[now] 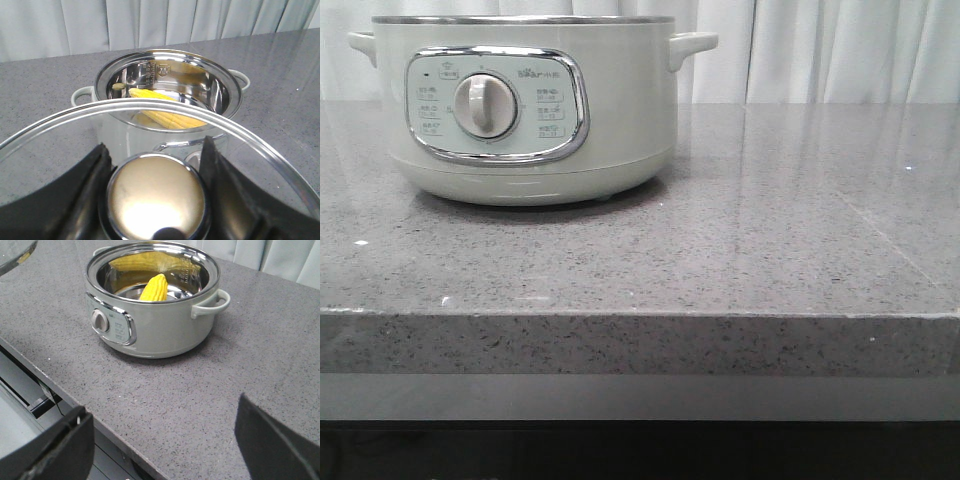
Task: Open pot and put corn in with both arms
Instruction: 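Lower the glass lid back onto the pot with the left gripper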
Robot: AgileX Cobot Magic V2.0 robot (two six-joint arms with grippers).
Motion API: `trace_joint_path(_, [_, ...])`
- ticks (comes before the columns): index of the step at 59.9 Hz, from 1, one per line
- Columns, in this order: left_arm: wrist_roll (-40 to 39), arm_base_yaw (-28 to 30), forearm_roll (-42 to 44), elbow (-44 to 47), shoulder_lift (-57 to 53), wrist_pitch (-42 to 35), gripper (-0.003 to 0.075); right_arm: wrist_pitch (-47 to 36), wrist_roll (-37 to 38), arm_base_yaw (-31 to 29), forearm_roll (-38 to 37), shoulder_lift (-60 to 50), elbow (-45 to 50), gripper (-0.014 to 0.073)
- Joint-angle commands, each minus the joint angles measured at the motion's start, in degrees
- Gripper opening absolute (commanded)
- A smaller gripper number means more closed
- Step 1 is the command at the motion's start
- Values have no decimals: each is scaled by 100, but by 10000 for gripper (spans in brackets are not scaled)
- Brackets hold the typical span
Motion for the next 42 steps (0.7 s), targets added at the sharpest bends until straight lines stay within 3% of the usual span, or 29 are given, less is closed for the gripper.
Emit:
trace_joint_path(1, [-49,14,-98,-206,-9,-790,242,-393,-48,-22,-22,7,-137,594])
trace_joint_path(25, [-49,14,-98,-206,-9,-815,242,-393,-48,-22,-22,7,-137,594])
trace_joint_path(42, [-49,14,-532,-197,338,-1914,242,-393,-48,-22,-22,7,-137,594])
